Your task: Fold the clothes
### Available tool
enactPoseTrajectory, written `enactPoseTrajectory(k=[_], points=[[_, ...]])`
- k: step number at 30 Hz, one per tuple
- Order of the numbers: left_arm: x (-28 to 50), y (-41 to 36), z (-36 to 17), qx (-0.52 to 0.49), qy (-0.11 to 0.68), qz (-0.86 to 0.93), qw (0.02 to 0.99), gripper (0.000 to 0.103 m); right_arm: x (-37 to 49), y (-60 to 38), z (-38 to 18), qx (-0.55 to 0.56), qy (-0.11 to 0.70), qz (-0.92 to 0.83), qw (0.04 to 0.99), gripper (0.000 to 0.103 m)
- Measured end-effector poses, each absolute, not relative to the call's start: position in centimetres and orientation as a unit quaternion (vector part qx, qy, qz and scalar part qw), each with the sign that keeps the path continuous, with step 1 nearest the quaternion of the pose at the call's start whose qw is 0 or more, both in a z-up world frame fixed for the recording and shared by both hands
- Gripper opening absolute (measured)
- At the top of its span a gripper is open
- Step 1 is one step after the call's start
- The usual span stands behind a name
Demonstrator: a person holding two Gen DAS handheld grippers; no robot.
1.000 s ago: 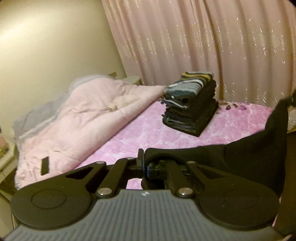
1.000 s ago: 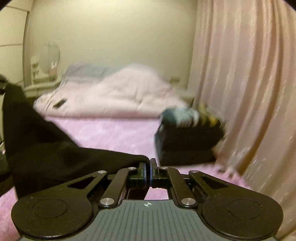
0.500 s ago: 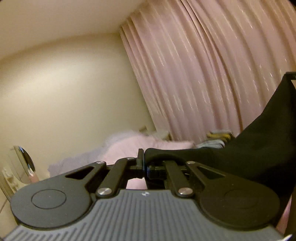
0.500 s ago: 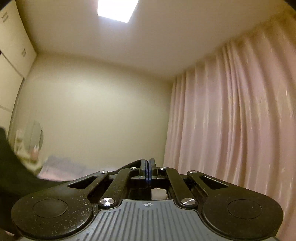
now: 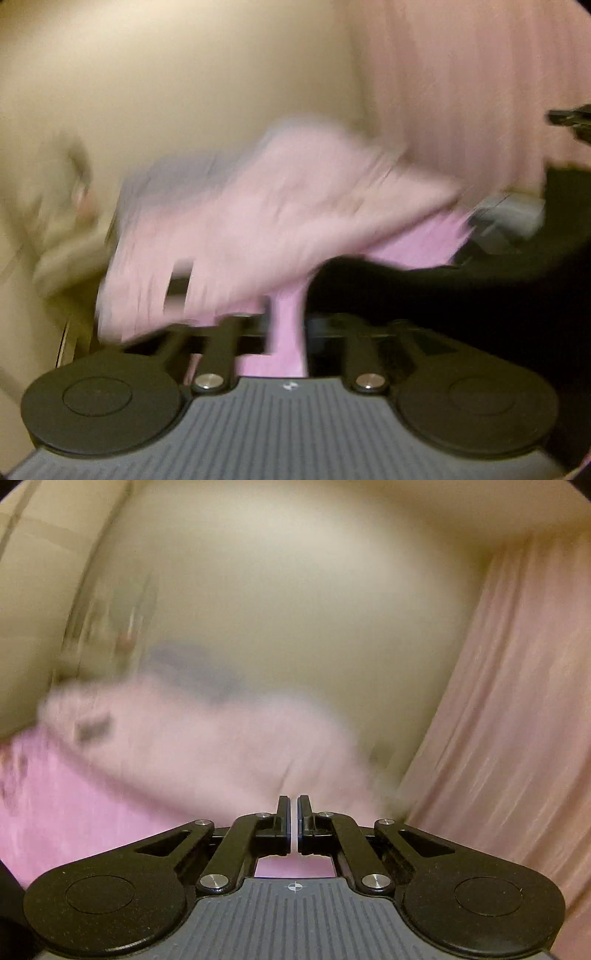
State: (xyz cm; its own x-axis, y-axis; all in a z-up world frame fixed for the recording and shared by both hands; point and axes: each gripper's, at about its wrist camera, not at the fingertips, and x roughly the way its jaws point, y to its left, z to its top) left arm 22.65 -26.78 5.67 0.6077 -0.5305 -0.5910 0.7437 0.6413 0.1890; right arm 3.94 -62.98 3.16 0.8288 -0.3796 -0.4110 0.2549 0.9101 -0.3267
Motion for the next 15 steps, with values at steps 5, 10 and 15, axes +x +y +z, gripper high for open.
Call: enactPoseTrajectory(k=[5, 10, 15], points=[[23.8, -27.2, -11.1, 0.206, 0.394, -0.286, 0.849, 0.036, 5.7, -63.3, -10.1, -0.065, 0.327, -0.124, 0.935, 0.060], [16.5, -22.5, -19.8, 0.206, 0.485, -0.280, 0.802, 0.040, -3.4, -63.3, -16.5, 0.086, 0.416, -0.106, 0.899, 0.066], [8.4, -15.9, -24.2, 0.221, 0.541, -0.311, 0.749, 0.041, -16.6, -59.2, -17.1, 0.173, 0.485, -0.109, 0.850, 0.066]])
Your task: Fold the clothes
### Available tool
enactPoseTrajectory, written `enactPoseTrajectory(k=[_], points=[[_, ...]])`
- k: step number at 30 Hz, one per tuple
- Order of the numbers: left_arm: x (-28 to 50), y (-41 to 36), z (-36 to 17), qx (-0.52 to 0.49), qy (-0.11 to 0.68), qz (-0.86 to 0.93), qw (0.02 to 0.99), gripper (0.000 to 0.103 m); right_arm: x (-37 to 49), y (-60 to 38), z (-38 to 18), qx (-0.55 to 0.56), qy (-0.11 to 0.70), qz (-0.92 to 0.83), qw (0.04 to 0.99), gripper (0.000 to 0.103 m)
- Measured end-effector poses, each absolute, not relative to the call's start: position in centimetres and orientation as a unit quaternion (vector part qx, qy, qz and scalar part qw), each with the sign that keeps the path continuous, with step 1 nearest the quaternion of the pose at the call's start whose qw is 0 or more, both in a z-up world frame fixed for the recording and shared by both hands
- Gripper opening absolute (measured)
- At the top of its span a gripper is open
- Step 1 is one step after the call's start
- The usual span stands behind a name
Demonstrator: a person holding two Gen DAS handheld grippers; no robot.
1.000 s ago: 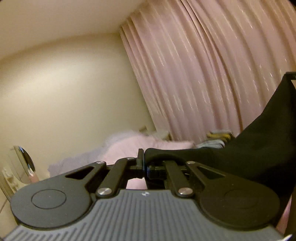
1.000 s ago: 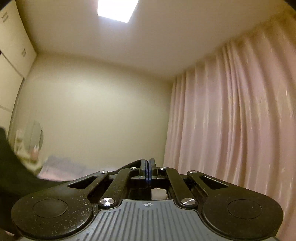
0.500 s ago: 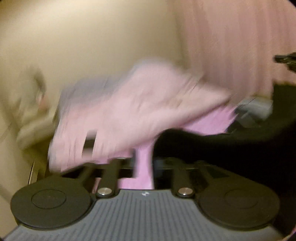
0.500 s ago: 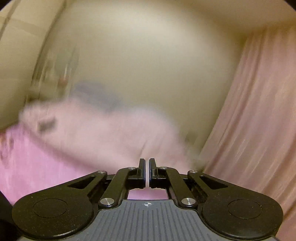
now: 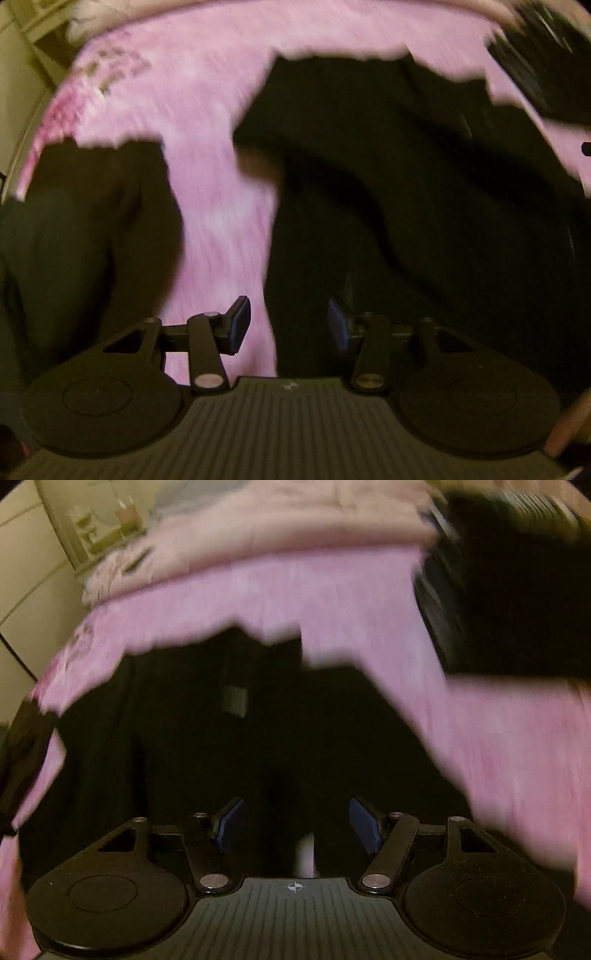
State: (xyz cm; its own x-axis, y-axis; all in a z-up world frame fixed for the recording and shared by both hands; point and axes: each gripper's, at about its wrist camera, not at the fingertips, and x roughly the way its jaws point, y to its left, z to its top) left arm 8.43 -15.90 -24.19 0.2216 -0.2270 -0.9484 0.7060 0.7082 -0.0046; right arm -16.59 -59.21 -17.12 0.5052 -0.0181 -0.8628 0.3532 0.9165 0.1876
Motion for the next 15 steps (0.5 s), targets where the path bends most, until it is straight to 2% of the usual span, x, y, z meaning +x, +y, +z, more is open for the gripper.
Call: enactPoseTrajectory(k=[5, 10, 11, 12, 13, 14, 15], points=[[5.9, -12.5, -27.7, 0.203, 0.570, -0.329, 0.725, 0.045, -27.6, -54.5, -20.1, 0.263, 0.532, -0.146, 0.791, 0.066], [5.5, -12.2, -29.9, 0.196, 0.560, -0.371, 0.714, 0.045, -31.6, -50.0, -23.4, 0.309, 0.504, -0.152, 0.792, 0.066], [5.2, -12.2, -29.9, 0.207, 0.553, -0.381, 0.712, 0.042, -31.9, -49.4, -23.9, 0.317, 0.492, -0.156, 0.795, 0.066], [4.9, -12.2, -29.6, 0.217, 0.545, -0.390, 0.710, 0.029, -32.1, -49.1, -24.2, 0.325, 0.481, -0.157, 0.799, 0.065], [4.6, -12.1, -29.3, 0.227, 0.538, -0.398, 0.708, 0.013, -32.0, -49.3, -24.3, 0.339, 0.476, -0.154, 0.797, 0.055], [4.3, -12.0, -28.9, 0.234, 0.531, -0.405, 0.706, 0.006, -31.8, -49.5, -24.3, 0.356, 0.475, -0.148, 0.791, 0.011], [4.1, -11.6, -28.2, 0.237, 0.527, -0.410, 0.706, 0.004, -31.5, -49.9, -24.1, 0.366, 0.482, -0.144, 0.783, 0.009]])
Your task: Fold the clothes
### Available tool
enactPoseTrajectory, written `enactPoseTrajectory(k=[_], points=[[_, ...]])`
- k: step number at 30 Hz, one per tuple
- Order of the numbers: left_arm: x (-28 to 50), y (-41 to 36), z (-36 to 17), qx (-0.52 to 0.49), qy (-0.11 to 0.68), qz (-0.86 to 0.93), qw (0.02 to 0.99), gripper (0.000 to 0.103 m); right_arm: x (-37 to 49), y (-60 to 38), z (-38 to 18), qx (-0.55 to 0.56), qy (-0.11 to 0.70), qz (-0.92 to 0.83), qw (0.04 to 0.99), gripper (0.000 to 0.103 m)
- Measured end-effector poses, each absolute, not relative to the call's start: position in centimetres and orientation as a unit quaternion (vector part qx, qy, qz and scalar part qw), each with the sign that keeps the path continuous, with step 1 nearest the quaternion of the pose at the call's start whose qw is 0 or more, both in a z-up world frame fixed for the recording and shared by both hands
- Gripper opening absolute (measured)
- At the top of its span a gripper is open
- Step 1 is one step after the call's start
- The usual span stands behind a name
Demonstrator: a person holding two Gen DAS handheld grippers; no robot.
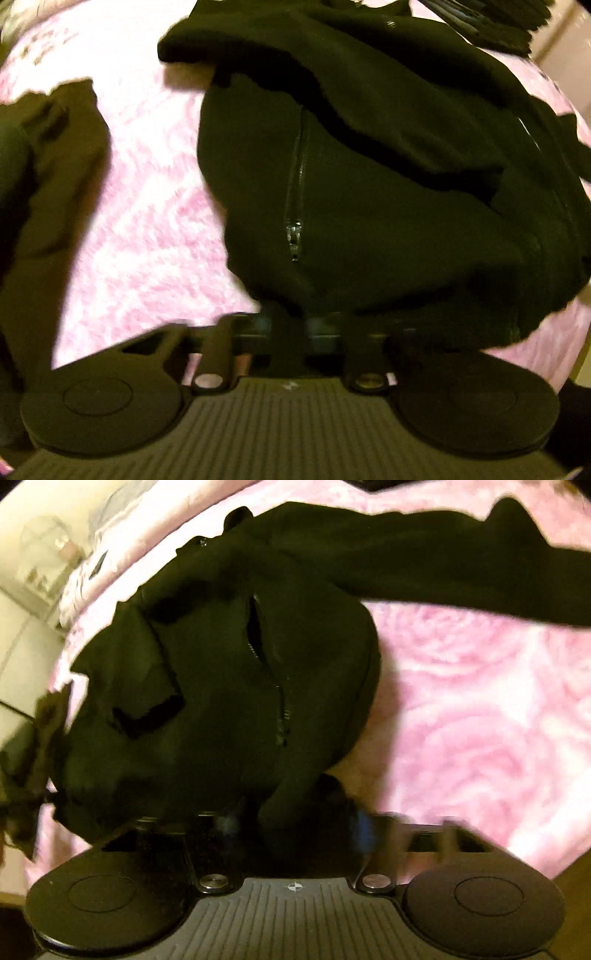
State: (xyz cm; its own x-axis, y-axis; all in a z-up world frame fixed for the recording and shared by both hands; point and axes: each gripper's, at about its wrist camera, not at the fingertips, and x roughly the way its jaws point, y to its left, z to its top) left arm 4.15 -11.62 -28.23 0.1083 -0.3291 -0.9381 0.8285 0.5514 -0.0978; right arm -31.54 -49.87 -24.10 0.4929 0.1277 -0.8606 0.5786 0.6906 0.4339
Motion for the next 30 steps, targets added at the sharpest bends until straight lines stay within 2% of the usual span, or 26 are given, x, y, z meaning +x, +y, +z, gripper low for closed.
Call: enactPoseTrajectory(k=[4, 8, 12, 14, 15, 17, 19, 22, 24, 30], points=[[2.7, -9.5, -23.8, 0.245, 0.513, -0.437, 0.697, 0.001, -31.4, -52.0, -19.4, 0.331, 0.511, -0.139, 0.781, 0.008], [-1.0, -6.9, -19.1, 0.242, 0.535, -0.481, 0.652, 0.001, -32.3, -52.7, -13.3, 0.231, 0.575, -0.148, 0.770, 0.008], [-6.0, -6.9, -18.9, 0.231, 0.588, -0.516, 0.579, 0.002, -33.1, -52.9, -15.1, 0.199, 0.620, -0.178, 0.738, 0.012], [-7.7, -7.5, -20.4, 0.244, 0.614, -0.509, 0.552, 0.002, -33.0, -52.9, -16.0, 0.180, 0.633, -0.193, 0.728, 0.065], [-8.0, -7.7, -21.1, 0.253, 0.624, -0.499, 0.546, 0.002, -32.4, -52.9, -15.7, 0.159, 0.625, -0.192, 0.740, 0.072], [-7.2, -8.2, -21.1, 0.265, 0.623, -0.481, 0.556, 0.005, -30.6, -53.6, -14.8, 0.132, 0.599, -0.172, 0.770, 0.074], [-5.0, -9.0, -20.4, 0.265, 0.618, -0.464, 0.576, 0.016, -28.0, -55.5, -14.3, 0.119, 0.573, -0.157, 0.796, 0.074], [-0.2, -11.6, -19.0, 0.250, 0.593, -0.432, 0.631, 0.023, -22.5, -59.9, -14.5, 0.113, 0.523, -0.129, 0.834, 0.074], [3.3, -14.8, -18.4, 0.238, 0.569, -0.410, 0.673, 0.033, -17.8, -63.2, -15.1, 0.110, 0.493, -0.107, 0.856, 0.074], [13.4, -26.3, -18.9, 0.236, 0.483, -0.401, 0.741, 0.045, -3.6, -71.1, -19.0, 0.058, 0.458, -0.030, 0.887, 0.074]])
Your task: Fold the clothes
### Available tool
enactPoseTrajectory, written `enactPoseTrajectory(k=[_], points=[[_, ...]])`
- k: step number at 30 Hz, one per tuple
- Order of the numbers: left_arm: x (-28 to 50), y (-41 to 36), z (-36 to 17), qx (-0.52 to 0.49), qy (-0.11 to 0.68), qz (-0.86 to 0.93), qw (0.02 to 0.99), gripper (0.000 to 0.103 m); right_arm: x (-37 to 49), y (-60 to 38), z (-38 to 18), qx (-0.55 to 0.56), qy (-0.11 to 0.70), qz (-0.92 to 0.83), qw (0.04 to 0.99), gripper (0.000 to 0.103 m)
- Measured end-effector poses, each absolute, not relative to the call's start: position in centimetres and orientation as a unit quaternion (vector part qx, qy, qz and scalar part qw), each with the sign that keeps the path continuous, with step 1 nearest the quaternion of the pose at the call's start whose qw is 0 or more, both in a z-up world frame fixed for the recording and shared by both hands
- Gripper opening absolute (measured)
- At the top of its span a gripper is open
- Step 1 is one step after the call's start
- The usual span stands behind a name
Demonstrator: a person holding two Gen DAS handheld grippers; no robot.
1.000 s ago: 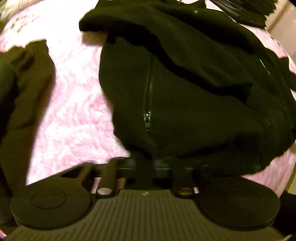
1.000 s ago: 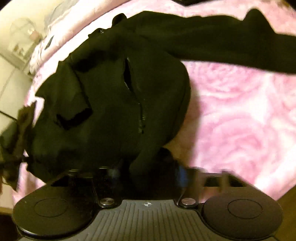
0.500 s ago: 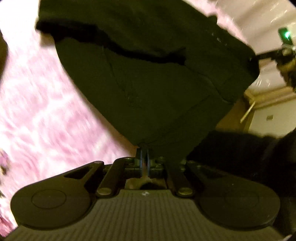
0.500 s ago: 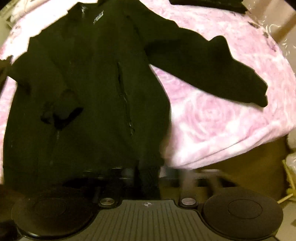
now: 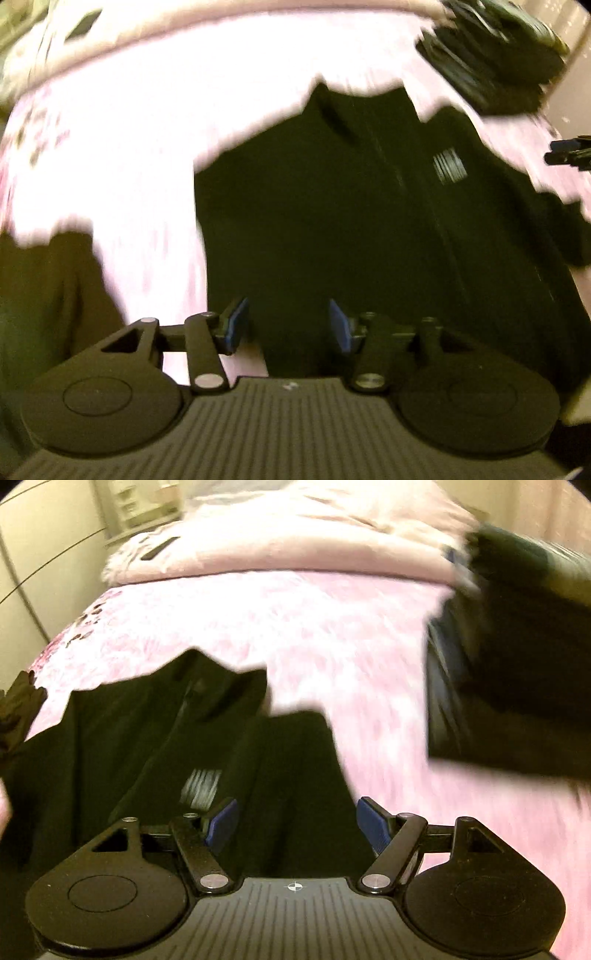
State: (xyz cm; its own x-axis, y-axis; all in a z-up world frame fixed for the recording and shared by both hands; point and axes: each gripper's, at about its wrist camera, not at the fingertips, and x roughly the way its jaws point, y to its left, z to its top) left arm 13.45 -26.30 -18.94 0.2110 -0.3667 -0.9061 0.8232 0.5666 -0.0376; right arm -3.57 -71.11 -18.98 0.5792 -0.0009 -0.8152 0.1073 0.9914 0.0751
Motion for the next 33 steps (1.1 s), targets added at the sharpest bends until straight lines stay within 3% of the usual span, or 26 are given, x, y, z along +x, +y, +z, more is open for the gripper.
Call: enactPoseTrajectory(k=[6, 8, 12, 13, 14, 15, 16, 17, 18, 19, 24, 28, 30, 31, 32, 33], points=[[21.8, -37.0, -22.4, 0.273, 0.438, -0.410, 0.752, 0.046, 8.5, -72.7, -24.2, -0.001, 0.484, 0.074, 0.872, 0.074], [23.2, -38.9, -24.5, 0.296, 0.428, -0.417, 0.745, 0.054, 10.6, -72.3, -26.1, -0.008, 0.498, 0.105, 0.861, 0.074], [26.0, -41.7, -28.8, 0.327, 0.426, -0.435, 0.723, 0.055, 13.2, -71.7, -29.9, 0.018, 0.516, 0.140, 0.845, 0.073], [26.8, -42.1, -29.9, 0.329, 0.438, -0.438, 0.713, 0.055, 13.4, -71.6, -30.5, 0.036, 0.520, 0.143, 0.841, 0.070], [27.3, -42.5, -31.0, 0.329, 0.457, -0.440, 0.699, 0.055, 13.1, -71.7, -30.7, 0.060, 0.520, 0.141, 0.840, 0.045], [27.5, -42.7, -31.8, 0.328, 0.471, -0.442, 0.690, 0.055, 12.6, -71.7, -30.6, 0.086, 0.518, 0.136, 0.840, 0.029], [27.4, -42.6, -32.0, 0.325, 0.473, -0.445, 0.687, 0.051, 12.1, -71.7, -30.6, 0.113, 0.515, 0.132, 0.839, 0.016], [27.4, -42.6, -32.1, 0.325, 0.475, -0.450, 0.683, 0.042, 11.8, -71.8, -29.9, 0.120, 0.511, 0.125, 0.842, 0.010], [27.3, -42.5, -31.6, 0.323, 0.478, -0.456, 0.677, 0.013, 11.5, -71.7, -28.8, 0.115, 0.506, 0.117, 0.847, 0.010], [27.0, -42.3, -30.8, 0.317, 0.482, -0.463, 0.673, 0.003, 11.2, -71.7, -27.7, 0.110, 0.501, 0.108, 0.851, 0.009], [27.7, -39.9, -24.3, 0.259, 0.435, -0.464, 0.727, 0.005, 16.0, -72.6, -21.1, 0.055, 0.430, 0.072, 0.898, 0.004], [30.0, -39.8, -26.5, 0.246, 0.462, -0.416, 0.744, 0.007, 20.5, -72.2, -23.0, 0.042, 0.431, 0.023, 0.901, 0.004], [30.5, -39.9, -29.4, 0.255, 0.489, -0.384, 0.741, 0.012, 19.5, -71.8, -23.7, 0.058, 0.428, 0.014, 0.902, 0.020], [30.3, -39.8, -30.3, 0.260, 0.493, -0.373, 0.742, 0.016, 18.0, -71.6, -23.6, 0.061, 0.420, 0.017, 0.905, 0.062], [30.1, -39.4, -30.7, 0.261, 0.492, -0.368, 0.745, 0.018, 16.4, -71.3, -23.5, 0.063, 0.412, 0.021, 0.909, 0.087], [29.8, -38.8, -30.7, 0.253, 0.489, -0.367, 0.750, 0.020, 14.8, -71.1, -23.4, 0.065, 0.404, 0.024, 0.912, 0.087]])
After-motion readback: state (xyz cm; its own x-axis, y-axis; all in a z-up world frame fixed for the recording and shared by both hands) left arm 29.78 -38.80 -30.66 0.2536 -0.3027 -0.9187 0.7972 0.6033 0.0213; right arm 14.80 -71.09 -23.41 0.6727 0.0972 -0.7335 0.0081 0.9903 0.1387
